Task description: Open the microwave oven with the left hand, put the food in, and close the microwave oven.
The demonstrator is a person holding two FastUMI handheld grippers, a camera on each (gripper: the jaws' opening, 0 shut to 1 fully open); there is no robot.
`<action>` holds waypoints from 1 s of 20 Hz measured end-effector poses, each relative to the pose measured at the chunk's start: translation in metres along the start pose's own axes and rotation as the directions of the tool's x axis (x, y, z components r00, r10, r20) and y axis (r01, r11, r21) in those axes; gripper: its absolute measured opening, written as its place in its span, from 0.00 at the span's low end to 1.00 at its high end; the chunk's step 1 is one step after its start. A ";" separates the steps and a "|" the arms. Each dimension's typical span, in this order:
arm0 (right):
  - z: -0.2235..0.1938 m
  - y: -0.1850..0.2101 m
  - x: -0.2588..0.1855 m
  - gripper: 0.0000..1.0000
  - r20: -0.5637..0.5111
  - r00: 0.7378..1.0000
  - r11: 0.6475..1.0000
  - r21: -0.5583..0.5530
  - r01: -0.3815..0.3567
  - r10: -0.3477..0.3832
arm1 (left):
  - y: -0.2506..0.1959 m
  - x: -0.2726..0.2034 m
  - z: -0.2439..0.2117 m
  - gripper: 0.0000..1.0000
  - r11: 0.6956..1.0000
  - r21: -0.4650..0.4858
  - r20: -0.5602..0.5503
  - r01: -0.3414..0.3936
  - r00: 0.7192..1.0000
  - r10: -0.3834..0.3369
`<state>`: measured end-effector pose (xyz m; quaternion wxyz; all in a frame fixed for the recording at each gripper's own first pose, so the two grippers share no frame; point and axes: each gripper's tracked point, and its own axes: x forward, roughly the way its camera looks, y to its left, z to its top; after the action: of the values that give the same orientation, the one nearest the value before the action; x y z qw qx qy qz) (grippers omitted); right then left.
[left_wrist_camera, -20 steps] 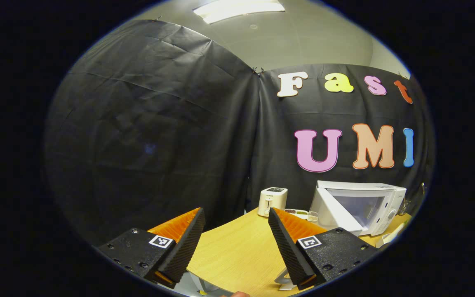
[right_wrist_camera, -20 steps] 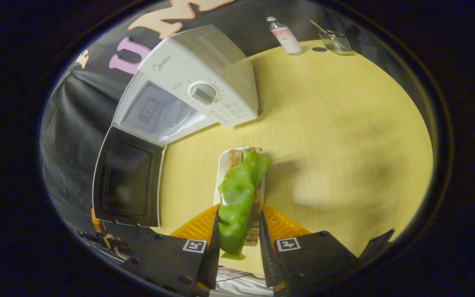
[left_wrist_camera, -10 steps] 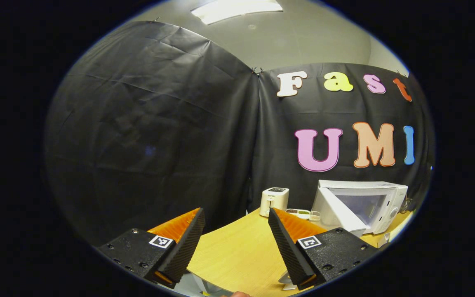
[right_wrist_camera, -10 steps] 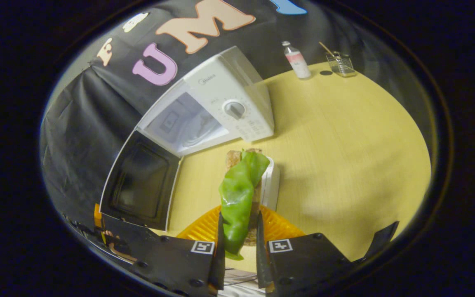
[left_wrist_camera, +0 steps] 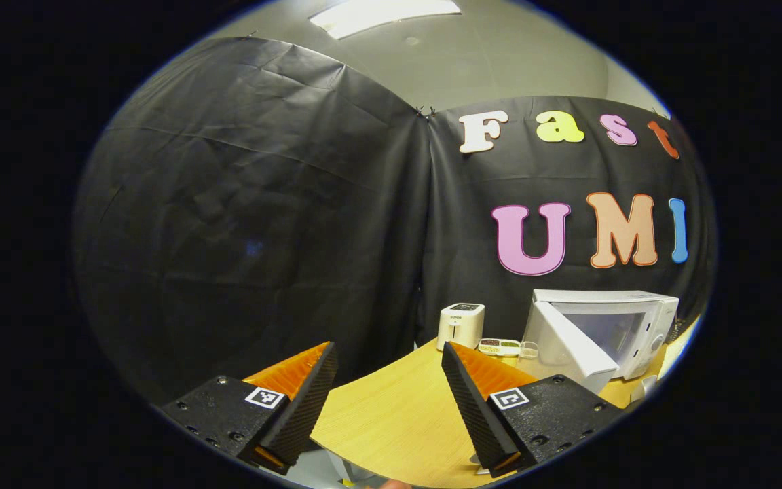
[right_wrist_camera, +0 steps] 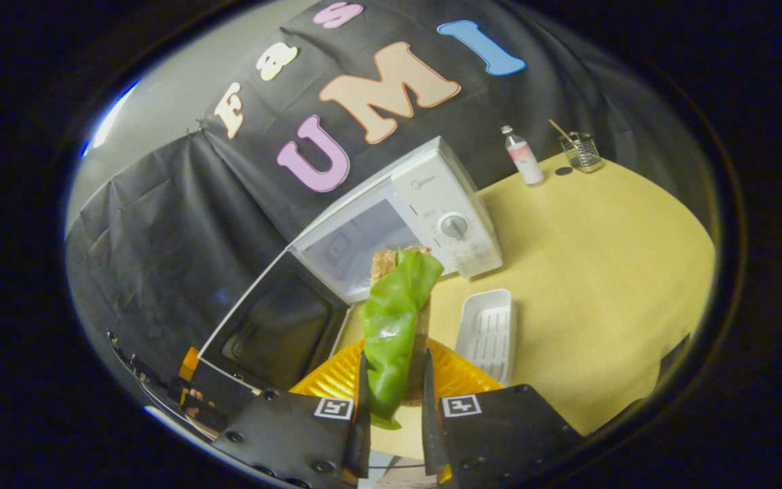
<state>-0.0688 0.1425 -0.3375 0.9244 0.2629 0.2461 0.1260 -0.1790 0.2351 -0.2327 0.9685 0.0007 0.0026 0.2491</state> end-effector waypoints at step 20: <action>-0.006 0.077 0.209 0.33 0.263 0.962 0.985 0.173 0.030 -0.075 | 0.003 0.004 -0.014 0.94 1.000 0.017 -0.043 -0.001 0.999 0.001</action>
<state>0.0970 0.2849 -0.3813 0.9269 0.3474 0.1350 0.0434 -0.1771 0.2399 -0.2467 0.9680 0.0037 0.0254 0.2495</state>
